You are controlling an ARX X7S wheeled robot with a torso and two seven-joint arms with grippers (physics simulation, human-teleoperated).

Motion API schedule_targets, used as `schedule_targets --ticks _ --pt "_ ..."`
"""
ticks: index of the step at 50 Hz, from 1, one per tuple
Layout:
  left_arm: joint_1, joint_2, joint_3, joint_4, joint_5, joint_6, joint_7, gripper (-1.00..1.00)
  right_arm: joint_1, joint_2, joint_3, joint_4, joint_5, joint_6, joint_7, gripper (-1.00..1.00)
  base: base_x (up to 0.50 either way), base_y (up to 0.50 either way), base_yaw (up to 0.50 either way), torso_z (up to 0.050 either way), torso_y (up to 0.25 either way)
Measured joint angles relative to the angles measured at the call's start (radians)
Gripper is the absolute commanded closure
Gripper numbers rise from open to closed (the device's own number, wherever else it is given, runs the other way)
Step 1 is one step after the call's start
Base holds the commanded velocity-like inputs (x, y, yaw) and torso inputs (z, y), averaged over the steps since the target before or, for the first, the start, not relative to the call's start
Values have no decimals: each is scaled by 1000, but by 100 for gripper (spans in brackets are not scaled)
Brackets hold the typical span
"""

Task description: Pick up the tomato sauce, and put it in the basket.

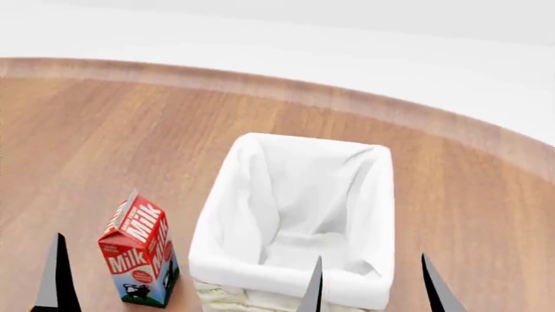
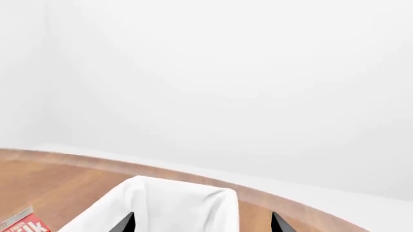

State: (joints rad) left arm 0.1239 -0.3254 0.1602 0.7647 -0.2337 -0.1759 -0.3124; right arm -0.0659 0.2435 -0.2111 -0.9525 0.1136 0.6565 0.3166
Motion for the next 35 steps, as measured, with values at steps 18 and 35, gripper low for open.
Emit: schedule_targets --ticks 18,35 --pt "1 -10 -3 6 -22 2 -6 -100 -4 5 3 5 24 -15 6 -100 0 0 0 48 0" --pt "2 -20 1 7 -31 9 -9 -100 6 20 -14 0 27 -4 14 -100 0 0 0 48 0"
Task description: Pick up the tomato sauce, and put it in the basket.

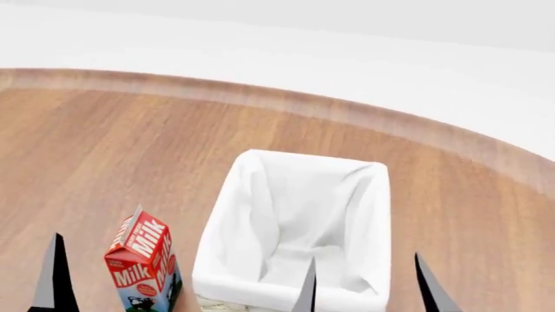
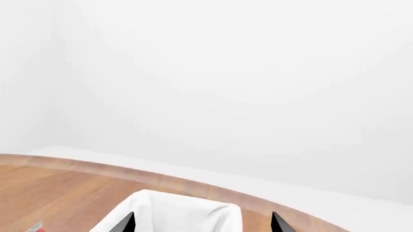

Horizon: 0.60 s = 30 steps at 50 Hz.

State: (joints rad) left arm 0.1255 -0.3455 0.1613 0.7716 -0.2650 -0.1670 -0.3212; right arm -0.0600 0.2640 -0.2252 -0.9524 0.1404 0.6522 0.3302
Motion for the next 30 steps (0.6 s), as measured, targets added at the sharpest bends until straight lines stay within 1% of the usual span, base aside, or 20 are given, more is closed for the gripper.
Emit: schedule_targets --ticks 6,30 --pt "0 -4 4 3 2 -2 -3 -100 3 4 -3 -1 3 4 3 -100 0 0 0 48 -16" --pt "1 -19 24 2 28 -1 -14 -100 10 15 -17 -1 14 5 14 -100 0 0 0 48 -138"
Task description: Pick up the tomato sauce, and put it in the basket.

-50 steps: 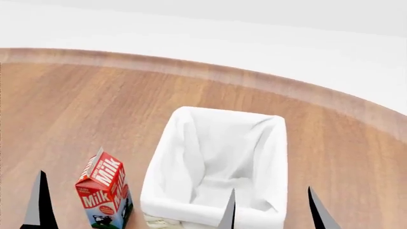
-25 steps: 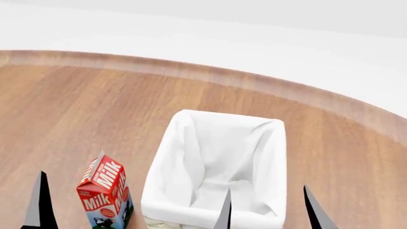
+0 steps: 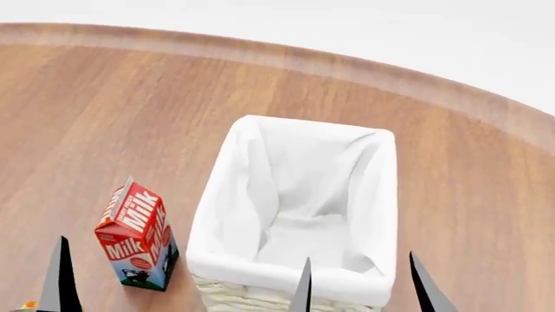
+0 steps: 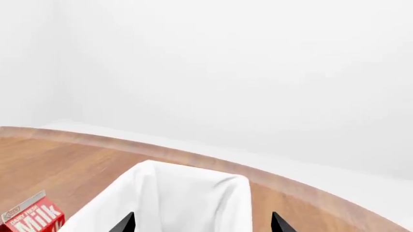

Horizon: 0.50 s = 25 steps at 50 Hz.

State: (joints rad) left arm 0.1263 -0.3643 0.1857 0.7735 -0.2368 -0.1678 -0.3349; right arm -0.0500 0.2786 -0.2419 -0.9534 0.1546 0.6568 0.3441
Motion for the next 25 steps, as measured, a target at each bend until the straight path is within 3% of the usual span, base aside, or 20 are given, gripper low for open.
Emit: schedule_targets --ticks 25 --pt "-10 -2 10 -27 -9 6 -5 -100 3 12 -6 -3 8 3 15 -100 0 0 0 48 -140"
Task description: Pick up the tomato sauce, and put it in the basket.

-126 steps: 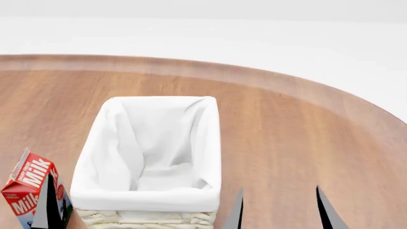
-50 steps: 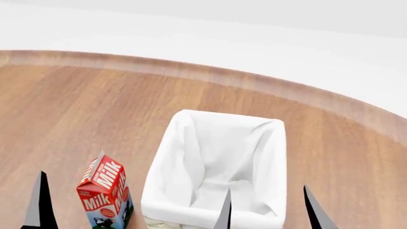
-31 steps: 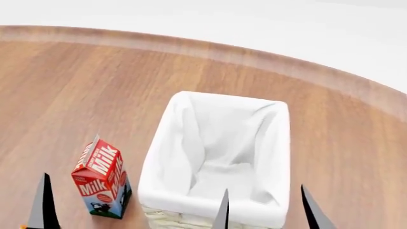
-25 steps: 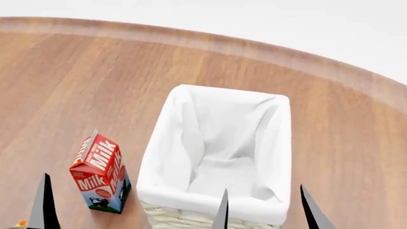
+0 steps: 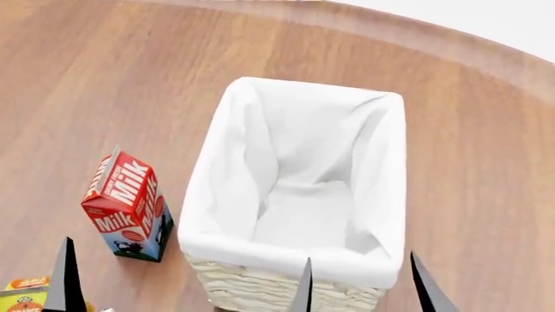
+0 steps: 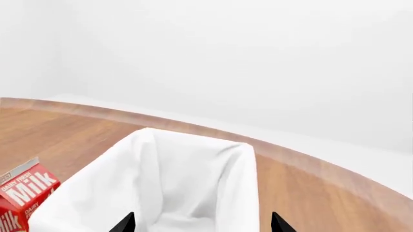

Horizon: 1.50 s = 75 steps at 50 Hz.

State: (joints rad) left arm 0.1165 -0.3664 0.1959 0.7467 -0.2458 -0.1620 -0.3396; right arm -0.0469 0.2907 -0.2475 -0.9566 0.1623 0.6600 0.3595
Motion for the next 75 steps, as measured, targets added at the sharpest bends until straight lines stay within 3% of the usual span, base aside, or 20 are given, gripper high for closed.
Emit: schedule_targets --ticks 7,16,26,35,52,75 --pt "-27 -11 -2 43 -67 -80 -4 -100 -3 4 6 0 3 -3 5 -100 0 0 0 0 0" --pt "-110 -71 -82 167 -299 -270 -59 -100 -4 6 8 2 7 -7 11 -100 0 0 0 0 0" --pt "-158 -191 -237 218 -602 -365 -90 -100 -3 8 8 5 14 -11 15 -100 0 0 0 0 0" --pt "-139 -325 -371 217 -760 -385 -33 -100 -2 11 11 3 22 -11 20 -100 0 0 0 0 0" --pt "-21 -572 -531 203 -932 -445 133 -100 2 18 7 1 28 -8 29 -100 0 0 0 0 0" --pt "59 -807 -566 189 -988 -562 322 -100 6 27 0 5 35 -6 41 -100 0 0 0 0 0"
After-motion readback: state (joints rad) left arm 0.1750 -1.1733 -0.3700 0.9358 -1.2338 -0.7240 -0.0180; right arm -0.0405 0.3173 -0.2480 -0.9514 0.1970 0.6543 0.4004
